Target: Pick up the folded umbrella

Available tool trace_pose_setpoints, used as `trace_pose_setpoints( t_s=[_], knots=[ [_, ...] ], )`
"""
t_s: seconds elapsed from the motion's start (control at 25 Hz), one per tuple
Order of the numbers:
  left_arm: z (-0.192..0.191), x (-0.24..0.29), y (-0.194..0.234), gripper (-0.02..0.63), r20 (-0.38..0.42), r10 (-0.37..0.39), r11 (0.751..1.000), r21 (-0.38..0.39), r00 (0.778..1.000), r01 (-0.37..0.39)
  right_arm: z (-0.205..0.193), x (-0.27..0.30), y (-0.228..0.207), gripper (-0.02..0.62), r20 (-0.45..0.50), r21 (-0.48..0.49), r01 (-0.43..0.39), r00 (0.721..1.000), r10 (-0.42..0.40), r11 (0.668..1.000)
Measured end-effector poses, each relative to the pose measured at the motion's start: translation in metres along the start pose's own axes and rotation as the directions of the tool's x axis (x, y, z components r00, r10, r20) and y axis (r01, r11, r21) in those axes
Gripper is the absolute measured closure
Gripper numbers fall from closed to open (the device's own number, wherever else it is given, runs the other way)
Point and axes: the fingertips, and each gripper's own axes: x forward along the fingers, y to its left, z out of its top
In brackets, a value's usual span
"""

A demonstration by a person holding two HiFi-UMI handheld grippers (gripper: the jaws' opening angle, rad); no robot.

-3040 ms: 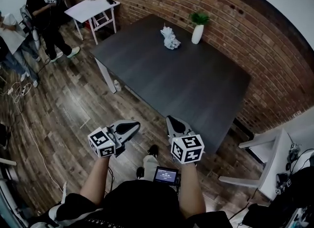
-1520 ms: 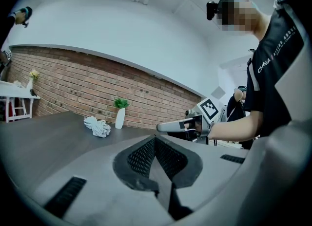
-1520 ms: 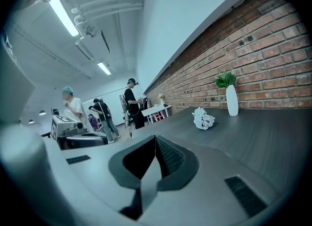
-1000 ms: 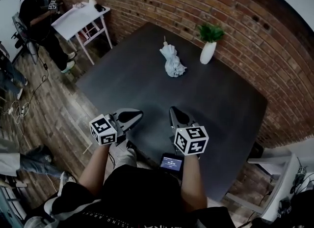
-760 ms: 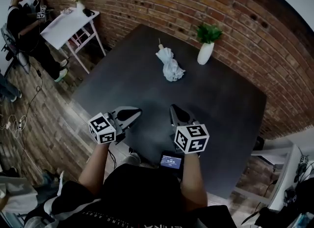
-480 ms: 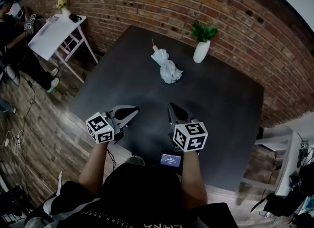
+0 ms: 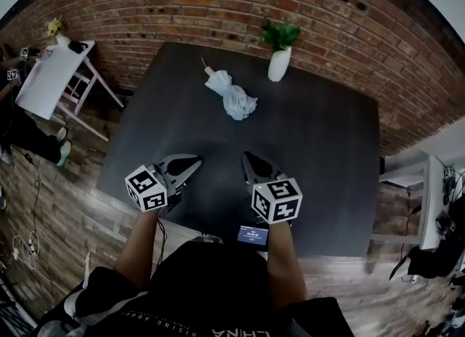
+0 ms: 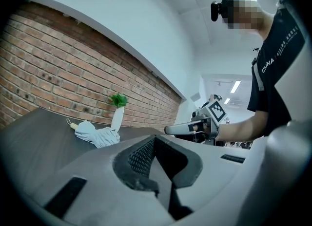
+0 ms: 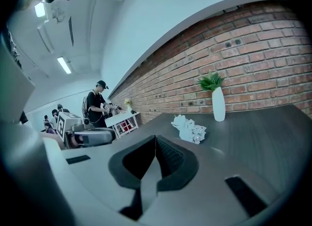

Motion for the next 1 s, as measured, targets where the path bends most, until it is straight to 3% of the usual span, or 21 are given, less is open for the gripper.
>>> trace_pose_setpoints(
  t_s=[0.44, 0.6, 1.0],
  knots=[
    [-0.013, 0.036, -0.014, 0.604, -0.018, -0.026, 0.999, -0.026, 0.999, 0.026, 0.0, -0.004, -0.022, 0.584, -0.022, -0.022, -0.025, 0.999, 0.025, 0.999],
    [-0.005, 0.045, -0.012, 0.604, -0.004, 0.011, 1.0, -0.02, 1.0, -0.011, 0.004, -0.006, -0.029, 0.586, -0.031, -0.057, -0.036, 0.999, 0.034, 0.998],
    [-0.003, 0.072, -0.026, 0.604, -0.027, 0.049, 0.999, -0.002, 0.998, -0.049, 0.012, -0.016, -0.045, 0.584, -0.013, -0.014, -0.122, 0.992, 0.122, 0.992]
  ],
)
